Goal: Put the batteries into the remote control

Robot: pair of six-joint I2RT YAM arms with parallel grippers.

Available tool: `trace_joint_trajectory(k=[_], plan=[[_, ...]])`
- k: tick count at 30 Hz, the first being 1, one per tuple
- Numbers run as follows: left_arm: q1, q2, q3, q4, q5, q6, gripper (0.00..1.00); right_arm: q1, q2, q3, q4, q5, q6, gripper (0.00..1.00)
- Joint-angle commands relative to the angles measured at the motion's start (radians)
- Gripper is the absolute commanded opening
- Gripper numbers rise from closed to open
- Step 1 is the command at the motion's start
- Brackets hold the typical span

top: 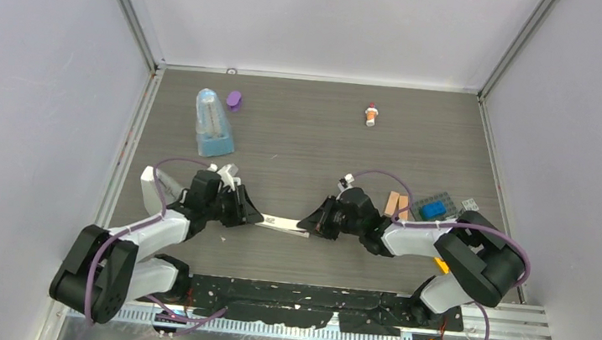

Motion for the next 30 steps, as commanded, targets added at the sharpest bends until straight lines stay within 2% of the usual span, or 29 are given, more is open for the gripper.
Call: trace_joint_trajectory(k=[1,5,11,13,17,21,30], plan=[[-0.036,0.039,0.031,-0.092,-0.108,0.046,0.41,0.000,0.001,0.013,-0.202,0.090,-0.054,0.05],[-0.069,0.066,0.052,-0.140,-0.170,0.047,0.38,0.000,-0.007,0.027,-0.245,0.094,-0.064,0.06],[-0.112,0.083,0.079,-0.200,-0.252,0.054,0.34,0.000,-0.021,0.036,-0.276,0.090,-0.069,0.14],[-0.123,0.090,0.089,-0.222,-0.274,0.053,0.33,0.000,-0.028,0.041,-0.286,0.088,-0.073,0.19],[-0.153,0.129,0.121,-0.277,-0.315,0.042,0.33,0.000,-0.058,0.045,-0.319,0.084,-0.077,0.37],[-0.180,0.153,0.140,-0.306,-0.347,0.039,0.33,0.000,-0.101,0.042,-0.363,0.087,-0.084,0.44],[-0.185,0.155,0.146,-0.316,-0.369,0.033,0.32,0.001,-0.200,0.017,-0.443,0.117,-0.101,0.50]])
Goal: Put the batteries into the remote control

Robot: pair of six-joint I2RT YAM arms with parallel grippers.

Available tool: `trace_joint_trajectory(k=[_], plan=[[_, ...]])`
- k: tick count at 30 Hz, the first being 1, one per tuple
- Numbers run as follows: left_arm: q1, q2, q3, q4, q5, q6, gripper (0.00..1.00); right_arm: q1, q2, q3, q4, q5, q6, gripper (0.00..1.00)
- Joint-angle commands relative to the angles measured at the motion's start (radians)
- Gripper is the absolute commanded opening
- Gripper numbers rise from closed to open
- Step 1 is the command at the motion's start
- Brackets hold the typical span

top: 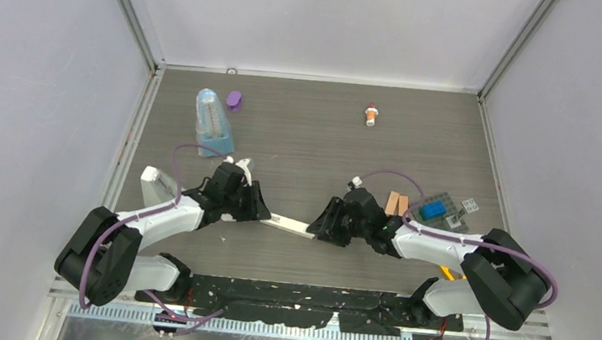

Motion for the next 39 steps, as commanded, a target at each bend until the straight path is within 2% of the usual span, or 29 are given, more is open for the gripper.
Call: trace_joint_trajectory(k=[1,18,21,27,32,39], plan=[[-0.003,0.049,-0.033,-0.155,-0.145,0.036,0.32,0.000,-0.050,-0.027,-0.104,0.055,-0.027,0.51],[-0.004,0.047,-0.024,-0.155,-0.136,0.042,0.31,0.000,-0.010,0.028,-0.106,0.088,-0.061,0.52],[-0.004,0.048,-0.024,-0.152,-0.132,0.042,0.30,0.000,0.027,0.040,-0.112,0.094,-0.067,0.48],[-0.004,0.050,-0.030,-0.133,-0.108,0.040,0.30,0.000,0.080,0.019,-0.106,0.096,-0.071,0.29],[-0.003,0.040,-0.050,-0.076,-0.065,0.041,0.27,0.004,0.103,0.014,-0.102,0.098,-0.080,0.23],[-0.004,0.043,-0.083,0.004,0.010,0.026,0.17,0.011,0.141,0.021,-0.079,0.082,-0.081,0.18]])
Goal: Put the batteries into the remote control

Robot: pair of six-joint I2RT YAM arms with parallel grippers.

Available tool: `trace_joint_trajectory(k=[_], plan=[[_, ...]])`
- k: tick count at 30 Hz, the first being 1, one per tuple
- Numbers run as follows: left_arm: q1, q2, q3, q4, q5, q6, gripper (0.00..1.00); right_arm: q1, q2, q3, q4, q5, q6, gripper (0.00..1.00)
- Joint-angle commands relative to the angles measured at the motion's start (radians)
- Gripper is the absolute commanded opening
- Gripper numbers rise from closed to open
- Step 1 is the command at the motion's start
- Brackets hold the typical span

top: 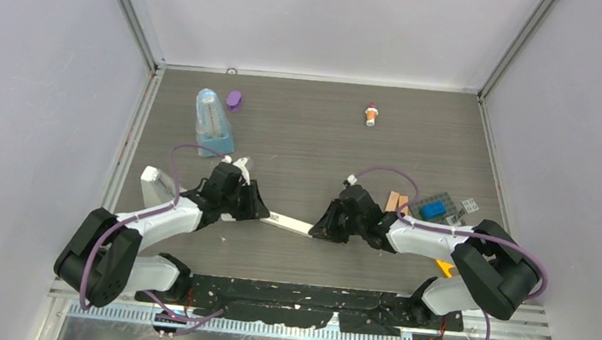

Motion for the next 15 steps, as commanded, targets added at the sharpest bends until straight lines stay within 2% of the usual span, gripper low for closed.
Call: trace_joint_trajectory(k=[1,6,15], plan=[[-0.009,0.054,-0.073,-0.013,0.013,0.019,0.15,0.009,0.077,-0.008,-0.040,0.080,-0.027,0.18],[-0.009,0.074,-0.099,0.082,0.084,-0.010,0.00,0.011,0.091,-0.005,-0.020,0.075,-0.022,0.14],[-0.009,0.109,-0.177,0.277,0.184,-0.067,0.00,0.011,0.122,-0.007,0.019,0.080,-0.021,0.16]])
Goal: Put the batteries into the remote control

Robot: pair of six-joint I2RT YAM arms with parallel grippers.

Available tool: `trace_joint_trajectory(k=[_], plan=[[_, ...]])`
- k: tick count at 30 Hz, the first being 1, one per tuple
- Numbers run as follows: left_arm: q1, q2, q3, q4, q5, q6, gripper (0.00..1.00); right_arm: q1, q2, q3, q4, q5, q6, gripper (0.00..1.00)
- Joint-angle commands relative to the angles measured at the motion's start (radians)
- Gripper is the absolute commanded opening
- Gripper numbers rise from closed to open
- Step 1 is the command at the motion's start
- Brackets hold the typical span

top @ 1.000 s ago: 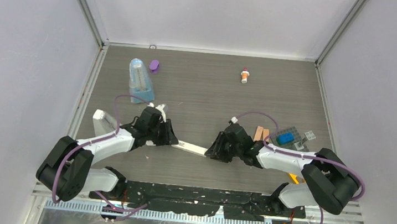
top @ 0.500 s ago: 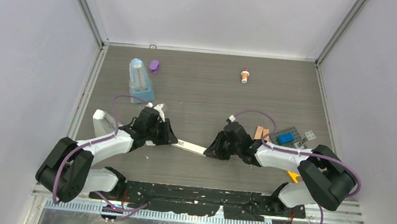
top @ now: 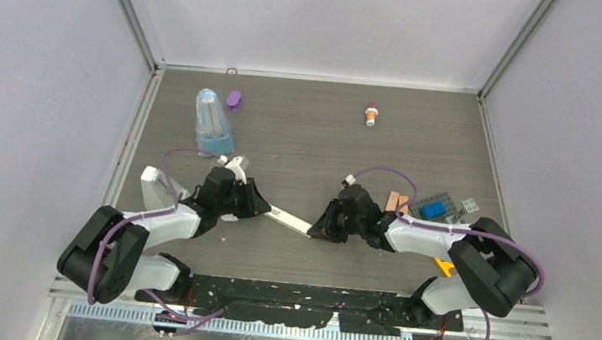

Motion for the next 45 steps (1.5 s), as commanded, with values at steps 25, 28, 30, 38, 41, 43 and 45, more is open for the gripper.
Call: trace_joint_trajectory(k=[25,28,30,38,41,43,45], plan=[[-0.038,-0.047,-0.067,-0.032,0.089,-0.035,0.01,0.015,-0.073,0.018,-0.103,0.210,-0.097,0.42],[-0.038,-0.096,-0.026,-0.110,0.062,0.001,0.19,0.015,-0.129,0.002,-0.100,0.207,-0.118,0.51],[-0.038,-0.142,0.012,-0.166,0.040,0.030,0.36,0.016,-0.176,0.001,-0.099,0.194,-0.146,0.64],[-0.038,-0.295,0.131,-0.376,-0.064,0.117,0.62,0.015,-0.336,0.059,-0.172,0.196,-0.411,0.90],[-0.038,-0.340,0.160,-0.437,-0.096,0.134,0.65,0.016,-0.314,0.133,-0.192,0.167,-0.538,0.90],[-0.038,-0.381,0.167,-0.480,-0.127,0.137,0.66,0.026,-0.273,0.183,-0.218,0.129,-0.643,0.90],[-0.038,-0.444,0.167,-0.518,-0.192,0.132,0.68,0.051,-0.214,0.248,-0.257,0.127,-0.750,0.90]])
